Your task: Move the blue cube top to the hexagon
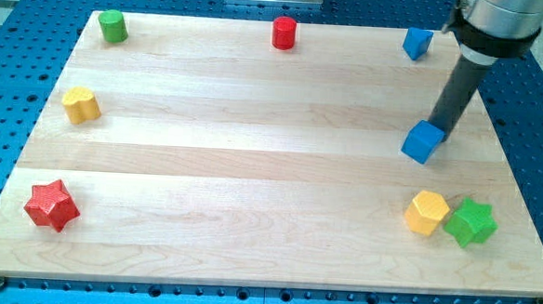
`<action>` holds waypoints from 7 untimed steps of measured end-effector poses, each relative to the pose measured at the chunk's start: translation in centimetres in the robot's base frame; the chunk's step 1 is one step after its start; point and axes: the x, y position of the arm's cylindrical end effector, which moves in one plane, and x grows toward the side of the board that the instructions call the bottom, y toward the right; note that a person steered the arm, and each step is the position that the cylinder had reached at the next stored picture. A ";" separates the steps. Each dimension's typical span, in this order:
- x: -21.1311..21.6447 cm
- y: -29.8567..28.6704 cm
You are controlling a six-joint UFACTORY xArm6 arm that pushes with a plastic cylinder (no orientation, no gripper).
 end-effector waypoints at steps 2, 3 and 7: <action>0.9 -4.6; 2.7 -6.6; 8.4 -9.2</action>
